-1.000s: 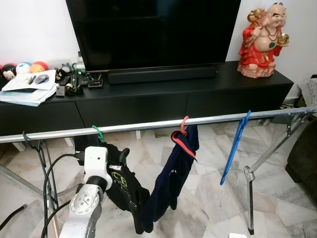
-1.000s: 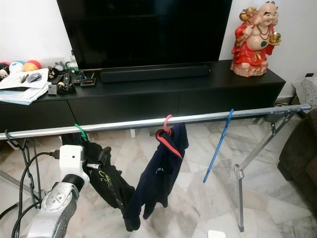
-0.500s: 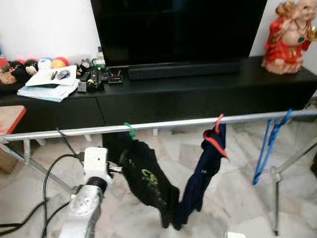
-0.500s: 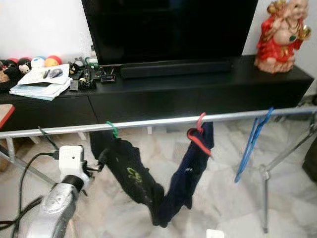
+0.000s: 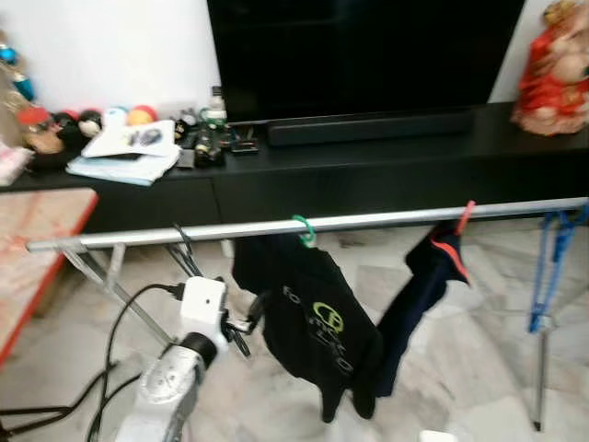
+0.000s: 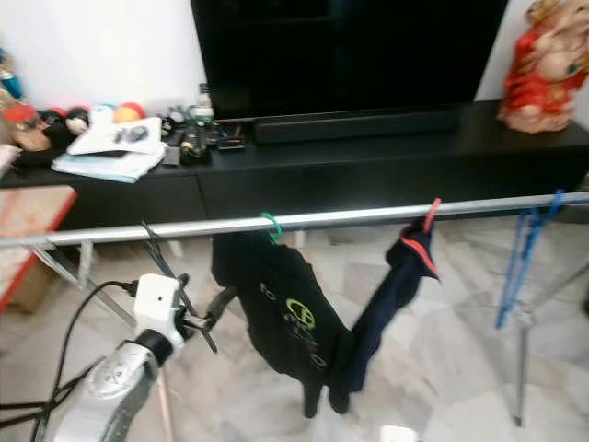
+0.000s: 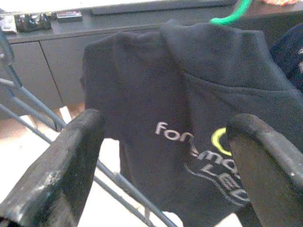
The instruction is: Hang hanger
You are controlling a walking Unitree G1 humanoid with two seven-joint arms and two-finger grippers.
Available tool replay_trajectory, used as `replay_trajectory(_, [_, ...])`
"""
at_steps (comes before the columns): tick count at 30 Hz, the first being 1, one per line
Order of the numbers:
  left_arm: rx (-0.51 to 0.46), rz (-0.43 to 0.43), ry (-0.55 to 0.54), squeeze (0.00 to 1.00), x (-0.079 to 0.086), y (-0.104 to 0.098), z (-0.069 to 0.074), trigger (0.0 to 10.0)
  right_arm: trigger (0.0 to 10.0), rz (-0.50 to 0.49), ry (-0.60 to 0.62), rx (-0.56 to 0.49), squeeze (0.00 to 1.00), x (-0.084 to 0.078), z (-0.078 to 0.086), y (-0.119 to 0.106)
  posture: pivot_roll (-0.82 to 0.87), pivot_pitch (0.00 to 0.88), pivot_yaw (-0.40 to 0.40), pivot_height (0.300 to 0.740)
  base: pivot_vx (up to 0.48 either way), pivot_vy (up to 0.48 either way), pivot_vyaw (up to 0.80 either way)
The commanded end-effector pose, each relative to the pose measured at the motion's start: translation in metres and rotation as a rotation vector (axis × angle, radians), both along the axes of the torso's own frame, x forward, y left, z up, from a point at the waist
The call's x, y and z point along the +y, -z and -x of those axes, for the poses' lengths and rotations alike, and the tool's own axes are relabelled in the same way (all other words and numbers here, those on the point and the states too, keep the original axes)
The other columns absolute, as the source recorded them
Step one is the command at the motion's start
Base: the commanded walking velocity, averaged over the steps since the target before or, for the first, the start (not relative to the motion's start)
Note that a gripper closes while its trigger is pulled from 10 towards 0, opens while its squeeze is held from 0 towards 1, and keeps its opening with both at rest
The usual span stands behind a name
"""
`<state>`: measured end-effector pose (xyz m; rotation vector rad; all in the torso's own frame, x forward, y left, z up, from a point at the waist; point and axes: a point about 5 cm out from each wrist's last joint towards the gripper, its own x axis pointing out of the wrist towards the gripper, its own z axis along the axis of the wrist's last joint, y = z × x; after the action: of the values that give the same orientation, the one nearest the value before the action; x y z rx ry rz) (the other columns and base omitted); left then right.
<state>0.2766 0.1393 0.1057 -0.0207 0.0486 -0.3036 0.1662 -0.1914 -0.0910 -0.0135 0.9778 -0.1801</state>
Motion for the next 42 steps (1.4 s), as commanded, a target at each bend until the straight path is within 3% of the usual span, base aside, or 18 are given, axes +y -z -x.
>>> replay_trajectory(1, [-0.004, -0.004, 0.036, 0.0, -0.006, -0.002, 0.001, 10.0, 10.0, 0.015, 0.013, 0.005, 0.0, -0.007, 0.002, 0.0, 0.08, 0.064, 0.057, 0.74, 0.0, -0.461, 0.0])
replay_trajectory(8, [0.001, -0.003, 0.056, 0.0, -0.009, -0.003, 0.0, 10.0, 10.0, 0.013, 0.014, 0.003, 0.0, -0.005, 0.0, -0.001, 0.08, 0.062, 0.058, 0.74, 0.0, -0.4, 0.0])
replay_trajectory(16, [0.008, -0.003, 0.056, 0.0, -0.009, -0.002, 0.0, 10.0, 10.0, 0.011, 0.014, 0.003, 0.0, -0.005, 0.0, -0.001, 0.08, 0.057, 0.058, 0.74, 0.0, 0.0, 0.0])
replay_trajectory(28, [0.044, 0.022, -0.08, 0.0, 0.01, 0.003, -0.005, 10.0, 10.0, 0.012, 0.017, 0.0, 0.0, -0.007, 0.0, -0.001, 0.08, 0.061, 0.056, 0.74, 0.0, 0.0, 0.0])
replay_trajectory(42, [0.04, 0.025, -0.105, 0.0, 0.011, 0.002, -0.006, 10.0, 10.0, 0.009, 0.01, 0.012, 0.0, -0.002, 0.005, 0.002, 0.08, 0.064, 0.048, 0.74, 0.0, 0.277, 0.0])
